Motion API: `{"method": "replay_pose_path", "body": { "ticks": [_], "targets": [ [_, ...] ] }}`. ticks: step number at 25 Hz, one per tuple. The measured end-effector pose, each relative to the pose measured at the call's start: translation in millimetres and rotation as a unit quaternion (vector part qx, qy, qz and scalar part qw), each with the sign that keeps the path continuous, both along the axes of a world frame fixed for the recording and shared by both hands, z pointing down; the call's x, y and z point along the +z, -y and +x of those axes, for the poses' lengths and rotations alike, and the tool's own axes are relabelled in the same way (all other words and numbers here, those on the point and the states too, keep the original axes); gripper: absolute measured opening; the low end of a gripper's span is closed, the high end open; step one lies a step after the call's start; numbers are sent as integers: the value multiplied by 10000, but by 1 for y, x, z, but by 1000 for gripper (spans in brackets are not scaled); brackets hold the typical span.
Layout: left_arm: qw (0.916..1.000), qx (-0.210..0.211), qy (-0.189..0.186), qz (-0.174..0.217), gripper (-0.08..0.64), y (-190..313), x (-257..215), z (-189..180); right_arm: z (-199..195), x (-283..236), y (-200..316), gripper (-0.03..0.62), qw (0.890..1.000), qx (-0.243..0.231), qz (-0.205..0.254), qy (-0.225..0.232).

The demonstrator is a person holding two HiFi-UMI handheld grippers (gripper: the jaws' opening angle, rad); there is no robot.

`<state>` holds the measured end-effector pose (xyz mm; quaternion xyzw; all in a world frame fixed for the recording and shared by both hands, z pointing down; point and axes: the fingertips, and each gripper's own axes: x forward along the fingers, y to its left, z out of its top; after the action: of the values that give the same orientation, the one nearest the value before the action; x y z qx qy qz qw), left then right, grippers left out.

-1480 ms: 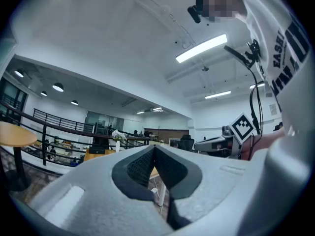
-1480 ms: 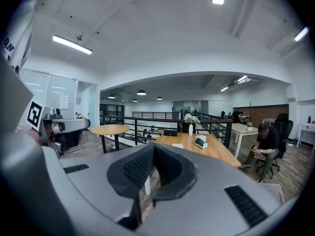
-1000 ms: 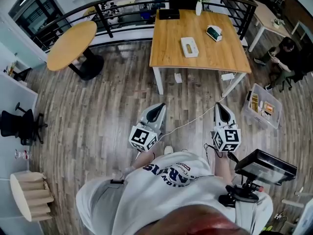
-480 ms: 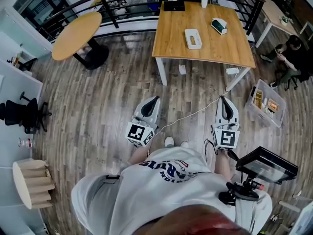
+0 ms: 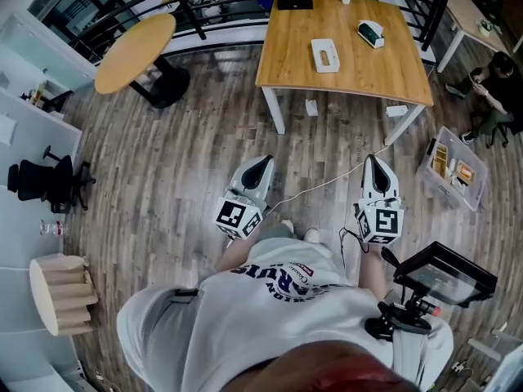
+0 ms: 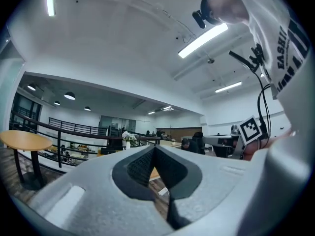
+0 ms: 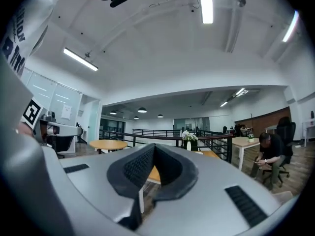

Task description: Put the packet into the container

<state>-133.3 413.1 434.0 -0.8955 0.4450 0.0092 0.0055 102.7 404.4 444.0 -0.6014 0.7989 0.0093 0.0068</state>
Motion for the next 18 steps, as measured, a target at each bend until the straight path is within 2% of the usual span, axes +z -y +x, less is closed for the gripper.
{"method": "replay_pose_path", "body": {
  "ticks": [4,7,12,14,18],
  "targets": [
    [9998,-43,128,-176,-5,-1,20,20,20,13,5,8,10000,-20,-39,37],
    [9998,49,132,-168,-5,-3,24,26,23,19,3,8,9999,14,-117,50],
    [9986,369,-293,-253,-4,9,18,44,31,27,5,8,9997,-70,-233,26],
    [9980,486,-335,-241,-5,11,15,52,31,28,4,9,9994,-106,-304,-147],
    [9977,621,-154,-202,-3,20,17,64,31,35,4,9,9977,-216,-404,-493]
  ]
}}
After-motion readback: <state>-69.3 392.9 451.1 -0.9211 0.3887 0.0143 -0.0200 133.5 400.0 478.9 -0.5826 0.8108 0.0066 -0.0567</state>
